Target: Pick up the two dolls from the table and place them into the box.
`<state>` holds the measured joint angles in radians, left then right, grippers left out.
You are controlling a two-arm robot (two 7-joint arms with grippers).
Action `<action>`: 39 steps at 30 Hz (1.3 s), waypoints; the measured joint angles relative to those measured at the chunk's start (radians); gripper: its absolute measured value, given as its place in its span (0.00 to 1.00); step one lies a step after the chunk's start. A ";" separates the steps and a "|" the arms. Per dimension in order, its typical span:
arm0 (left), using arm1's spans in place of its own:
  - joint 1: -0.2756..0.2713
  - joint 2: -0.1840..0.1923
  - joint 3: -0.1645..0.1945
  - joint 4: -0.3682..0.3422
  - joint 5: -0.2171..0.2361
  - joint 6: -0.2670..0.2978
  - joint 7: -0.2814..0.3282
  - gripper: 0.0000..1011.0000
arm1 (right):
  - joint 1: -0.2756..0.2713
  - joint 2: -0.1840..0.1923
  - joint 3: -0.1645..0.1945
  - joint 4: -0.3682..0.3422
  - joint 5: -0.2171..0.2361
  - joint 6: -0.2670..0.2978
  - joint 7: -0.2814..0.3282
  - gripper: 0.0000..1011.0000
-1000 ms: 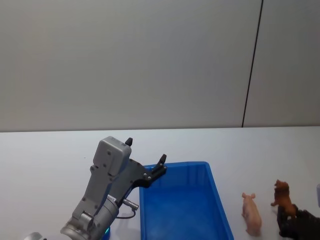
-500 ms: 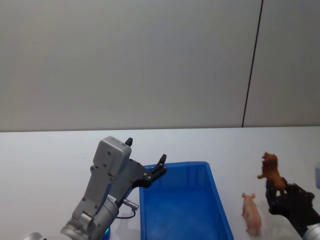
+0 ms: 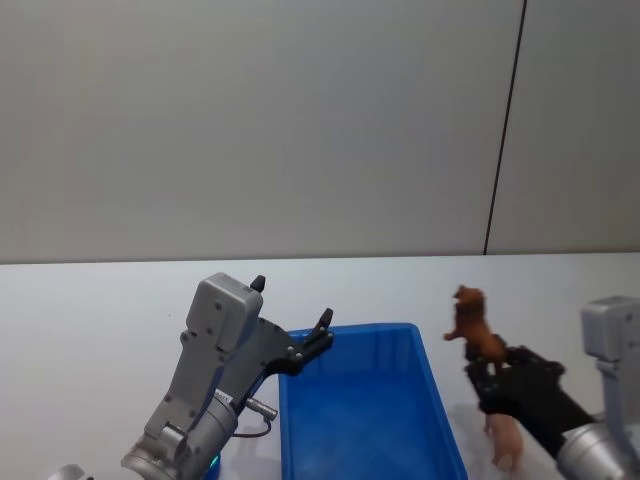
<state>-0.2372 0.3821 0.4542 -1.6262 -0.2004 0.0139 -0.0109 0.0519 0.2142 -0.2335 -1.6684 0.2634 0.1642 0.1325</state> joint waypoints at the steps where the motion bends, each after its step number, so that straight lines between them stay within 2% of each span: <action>1: 0.000 0.000 0.000 0.000 0.000 0.000 0.000 0.99 | 0.003 -0.003 -0.003 0.002 0.000 0.003 0.010 0.30; 10: 0.000 0.000 0.000 0.000 0.000 0.000 0.000 0.99 | 0.040 -0.039 -0.032 0.035 -0.004 0.022 0.093 0.30; 17: 0.000 0.000 0.000 0.000 0.000 0.000 0.000 0.99 | 0.061 -0.059 -0.049 0.059 -0.013 0.034 0.131 0.46; 18: 0.000 0.000 0.000 0.000 0.000 0.000 0.000 0.99 | 0.062 -0.060 -0.050 0.061 -0.014 0.035 0.132 0.52; 20: 0.000 0.000 0.000 0.000 0.000 0.000 0.000 0.99 | 0.065 -0.062 -0.052 0.066 -0.017 0.037 0.134 0.58; 26: 0.000 0.000 0.000 0.000 0.000 0.000 0.000 0.99 | 0.068 -0.065 -0.055 0.073 -0.025 0.040 0.126 0.75; 30: 0.000 0.000 0.000 0.000 0.000 0.000 0.000 0.99 | 0.065 -0.064 -0.055 0.073 -0.033 0.039 0.104 0.88; 33: 0.000 0.000 0.000 0.000 0.000 0.000 0.000 0.99 | 0.059 -0.060 -0.053 0.069 -0.039 0.035 0.082 0.92; 35: 0.000 0.000 0.000 0.000 0.000 0.000 0.000 0.99 | 0.055 -0.058 -0.051 0.065 -0.041 0.033 0.071 0.99; 39: 0.000 0.000 0.000 0.000 0.000 0.000 0.000 0.99 | 0.038 -0.048 -0.046 0.047 -0.050 0.027 0.031 0.99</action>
<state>-0.2372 0.3821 0.4542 -1.6262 -0.2004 0.0139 -0.0110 0.0895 0.1659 -0.2797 -1.6214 0.2137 0.1915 0.1635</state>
